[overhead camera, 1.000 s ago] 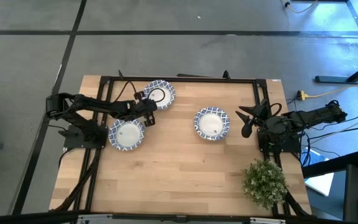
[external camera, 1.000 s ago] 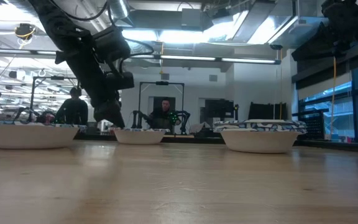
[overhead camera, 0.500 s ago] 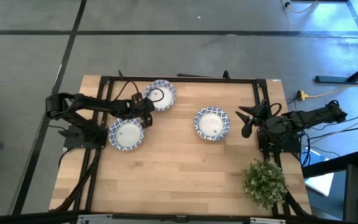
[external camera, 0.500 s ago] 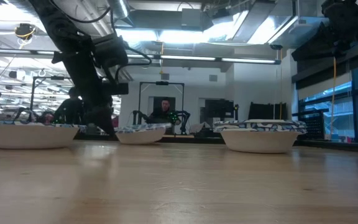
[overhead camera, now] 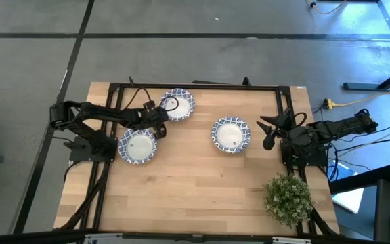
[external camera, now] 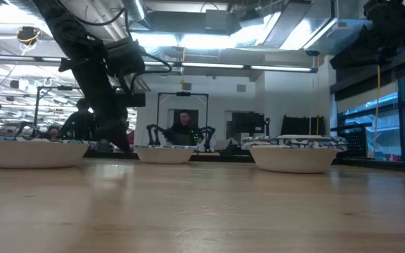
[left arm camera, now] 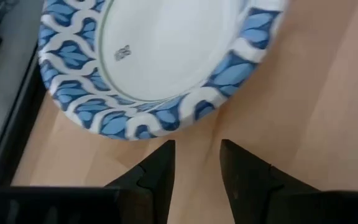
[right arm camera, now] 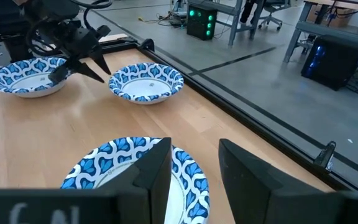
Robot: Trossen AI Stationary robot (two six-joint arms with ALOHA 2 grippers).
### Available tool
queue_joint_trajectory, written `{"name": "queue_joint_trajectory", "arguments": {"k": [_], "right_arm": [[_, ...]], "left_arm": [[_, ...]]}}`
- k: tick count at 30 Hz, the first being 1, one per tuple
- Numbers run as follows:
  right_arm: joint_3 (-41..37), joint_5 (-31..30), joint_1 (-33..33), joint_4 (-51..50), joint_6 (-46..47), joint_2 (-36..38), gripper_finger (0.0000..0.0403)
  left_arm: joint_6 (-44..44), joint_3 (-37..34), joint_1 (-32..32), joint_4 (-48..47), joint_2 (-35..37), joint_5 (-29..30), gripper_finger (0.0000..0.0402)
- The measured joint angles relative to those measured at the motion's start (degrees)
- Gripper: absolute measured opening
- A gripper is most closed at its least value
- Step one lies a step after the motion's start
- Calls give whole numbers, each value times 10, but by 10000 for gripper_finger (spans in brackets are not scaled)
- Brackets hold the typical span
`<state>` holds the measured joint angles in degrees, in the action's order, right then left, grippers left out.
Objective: Nest bowls inside each other
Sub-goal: Stack the blue bowl on the blue bowls
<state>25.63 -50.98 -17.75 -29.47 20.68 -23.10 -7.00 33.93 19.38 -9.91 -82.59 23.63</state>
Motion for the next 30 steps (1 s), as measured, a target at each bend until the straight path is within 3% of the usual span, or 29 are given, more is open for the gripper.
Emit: {"name": "queue_joint_trajectory", "arguments": {"k": [4,9,26,30], "right_arm": [[0,0,0,-5,0,0,136],[0,0,0,-7,-1,0,136],[0,0,0,-14,0,0,136],[0,0,0,-14,0,0,136]], "left_arm": [[6,5,-2,-1,0,-24,123],[-50,27,-4,1,0,-23,123],[-41,74,-1,-2,0,-57,125],[-39,74,9,-10,0,-114,125]]}}
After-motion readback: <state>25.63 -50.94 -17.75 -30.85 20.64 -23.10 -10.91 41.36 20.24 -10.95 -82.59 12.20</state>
